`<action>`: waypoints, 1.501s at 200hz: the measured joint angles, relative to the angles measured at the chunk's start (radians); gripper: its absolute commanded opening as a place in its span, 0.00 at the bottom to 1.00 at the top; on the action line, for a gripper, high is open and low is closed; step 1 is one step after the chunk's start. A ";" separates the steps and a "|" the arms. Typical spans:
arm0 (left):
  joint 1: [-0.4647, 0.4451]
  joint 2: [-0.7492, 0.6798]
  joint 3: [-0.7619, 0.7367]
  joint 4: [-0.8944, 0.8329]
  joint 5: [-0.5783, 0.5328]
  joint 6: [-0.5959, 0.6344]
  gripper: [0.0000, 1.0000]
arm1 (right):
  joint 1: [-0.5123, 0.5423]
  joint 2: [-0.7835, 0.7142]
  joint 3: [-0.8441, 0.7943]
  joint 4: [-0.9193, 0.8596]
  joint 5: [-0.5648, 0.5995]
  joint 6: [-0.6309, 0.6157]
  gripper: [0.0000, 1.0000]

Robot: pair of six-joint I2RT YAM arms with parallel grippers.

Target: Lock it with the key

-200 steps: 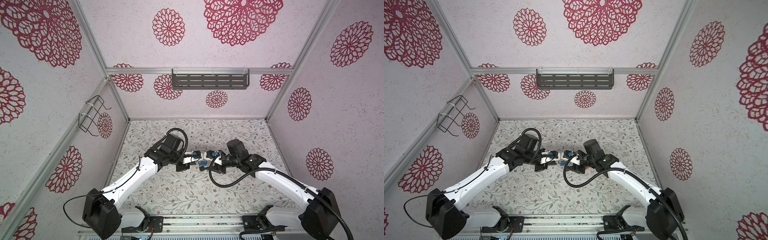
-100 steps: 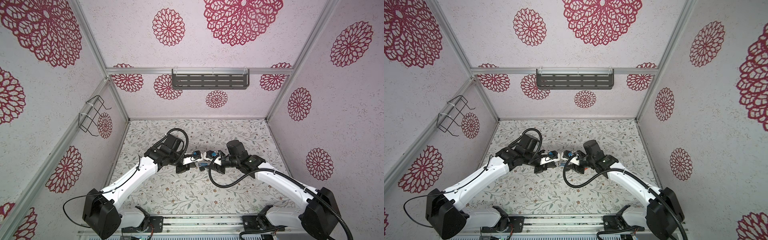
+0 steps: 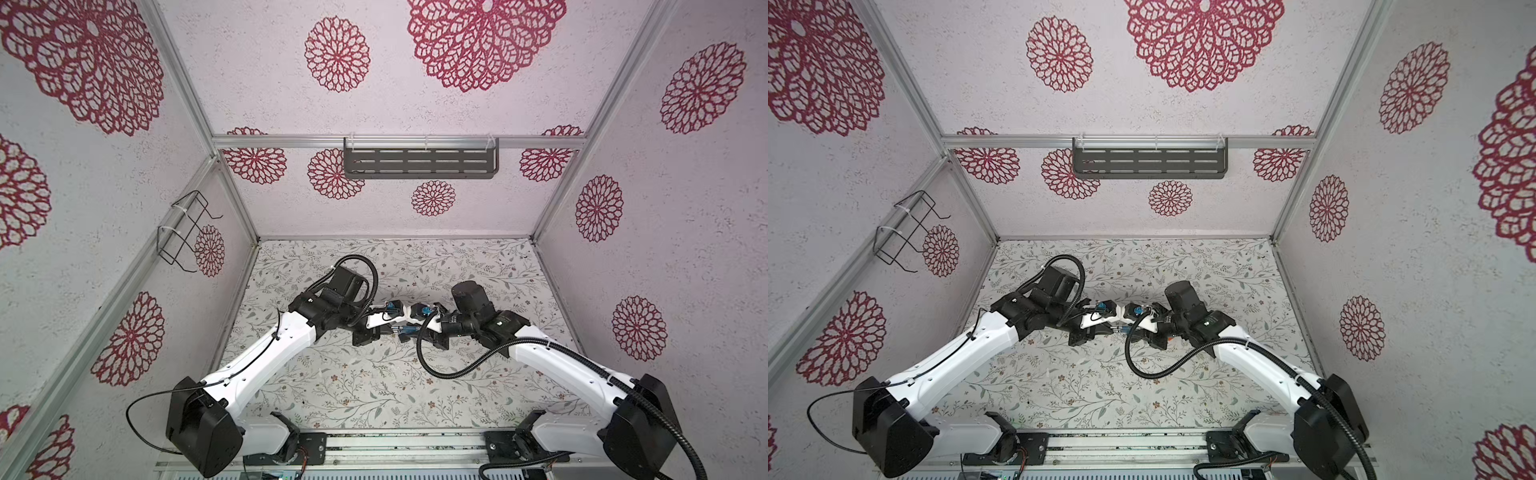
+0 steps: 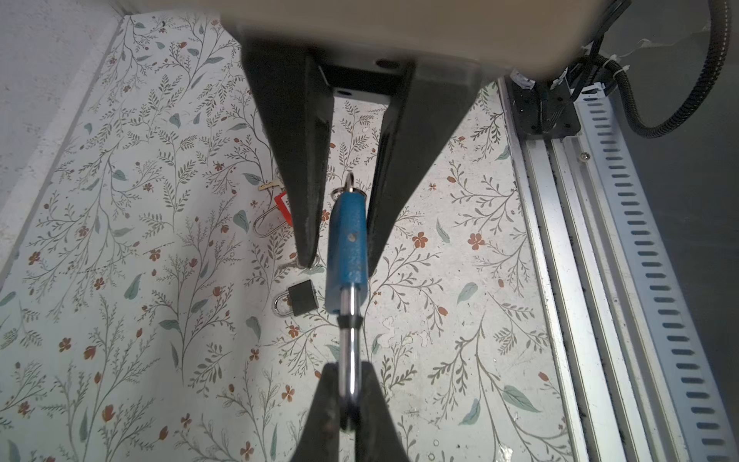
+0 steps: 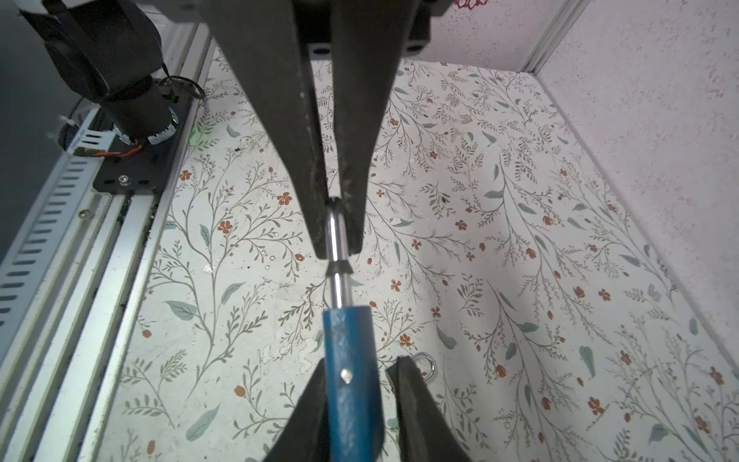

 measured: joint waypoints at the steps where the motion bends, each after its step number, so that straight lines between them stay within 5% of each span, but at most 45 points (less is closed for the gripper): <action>1: 0.000 0.000 0.000 0.000 0.000 0.000 0.00 | 0.000 0.000 0.000 0.000 0.000 -0.002 0.24; 51: 0.000 0.010 0.012 -0.006 -0.001 0.003 0.00 | 0.005 0.002 0.000 -0.015 -0.003 -0.013 0.13; 133: -0.001 0.021 0.026 -0.025 0.001 0.011 0.00 | 0.005 0.007 0.001 -0.018 -0.017 -0.019 0.21; 196: -0.001 0.021 0.026 -0.027 0.001 0.011 0.00 | 0.005 0.007 0.001 -0.019 -0.021 -0.019 0.08; 209: -0.001 0.021 0.026 -0.027 0.002 0.011 0.06 | 0.005 0.007 0.001 -0.020 -0.022 -0.019 0.06; 219: -0.001 0.021 0.026 -0.027 0.002 0.011 0.23 | 0.005 0.007 0.001 -0.020 -0.022 -0.019 0.06; 237: -0.001 0.020 0.026 -0.017 0.000 0.010 0.37 | 0.005 0.007 0.001 -0.021 -0.025 -0.018 0.05; 289: 0.015 -0.051 -0.021 0.058 -0.023 -0.008 0.54 | 0.005 0.006 -0.020 0.000 -0.027 -0.006 0.03; 300: 0.026 -0.080 -0.047 0.082 -0.024 -0.020 0.69 | 0.005 0.006 -0.030 0.007 -0.027 0.003 0.02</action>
